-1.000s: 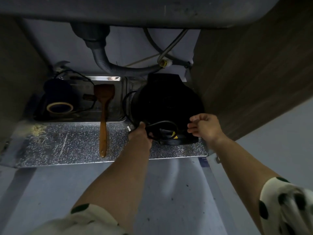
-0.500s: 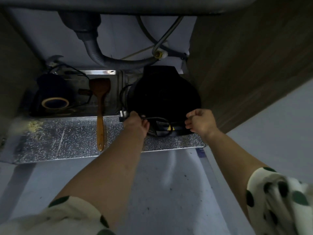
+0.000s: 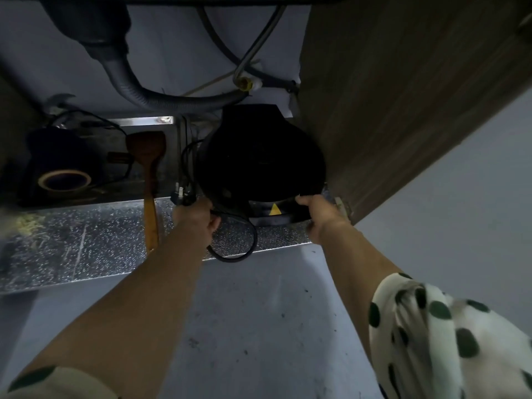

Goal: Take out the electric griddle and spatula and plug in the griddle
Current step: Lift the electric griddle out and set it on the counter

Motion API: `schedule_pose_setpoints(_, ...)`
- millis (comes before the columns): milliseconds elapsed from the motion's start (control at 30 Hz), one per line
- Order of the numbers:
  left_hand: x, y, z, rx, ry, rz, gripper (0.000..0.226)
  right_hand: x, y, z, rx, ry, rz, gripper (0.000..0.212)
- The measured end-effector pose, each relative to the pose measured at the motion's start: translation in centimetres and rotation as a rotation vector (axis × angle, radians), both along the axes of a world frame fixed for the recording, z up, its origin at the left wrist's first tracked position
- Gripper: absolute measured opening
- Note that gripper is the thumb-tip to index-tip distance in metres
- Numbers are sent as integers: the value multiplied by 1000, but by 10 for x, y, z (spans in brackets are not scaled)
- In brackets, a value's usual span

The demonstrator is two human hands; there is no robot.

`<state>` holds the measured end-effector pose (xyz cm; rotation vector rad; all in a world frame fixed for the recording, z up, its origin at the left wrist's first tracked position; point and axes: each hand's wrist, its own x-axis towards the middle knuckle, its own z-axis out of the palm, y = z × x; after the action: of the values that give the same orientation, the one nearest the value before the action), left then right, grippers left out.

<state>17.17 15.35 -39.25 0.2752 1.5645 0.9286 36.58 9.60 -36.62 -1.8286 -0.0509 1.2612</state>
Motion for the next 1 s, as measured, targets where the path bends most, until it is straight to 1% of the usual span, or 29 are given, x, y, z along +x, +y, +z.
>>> schedule_pose_setpoints(67,-3,1,-7,-5,11,-26,16,-3,2,-9,23,121,20,57)
schedule_pose_setpoints(100,-4,1,-11,-8,26,-45,10,-3,3,-13,35,153,15,48)
schedule_pose_setpoints(200,-9,3,-22,-11,61,-80,17,-3,1,-19,85,228,5,12)
schedule_pose_setpoints(233,-10,3,-26,-11,47,-83,19,-3,2,-22,101,249,11,5)
schedule_pose_setpoints(333,-8,4,-38,-7,-28,-94,20,0,2,-28,144,309,5,13)
schedule_pose_setpoints(400,-5,6,-43,4,-46,-101,16,0,2,-30,175,359,-16,17)
schedule_pose_setpoints(467,-2,8,-45,8,-92,-97,11,0,3,-32,181,367,-13,18)
schedule_pose_setpoints(633,8,14,-44,21,-180,-190,23,2,2,-34,182,317,36,18)
schedule_pose_setpoints(767,11,15,-45,32,-184,-235,36,0,3,-39,198,272,29,18)
schedule_pose_setpoints(833,11,16,-48,52,-182,-234,45,0,6,-42,192,218,31,17)
schedule_pose_setpoints(933,11,16,-51,66,-175,-227,51,0,7,-43,193,139,37,24)
schedule_pose_setpoints(1000,10,15,-52,81,-170,-228,53,0,7,-43,204,124,35,28)
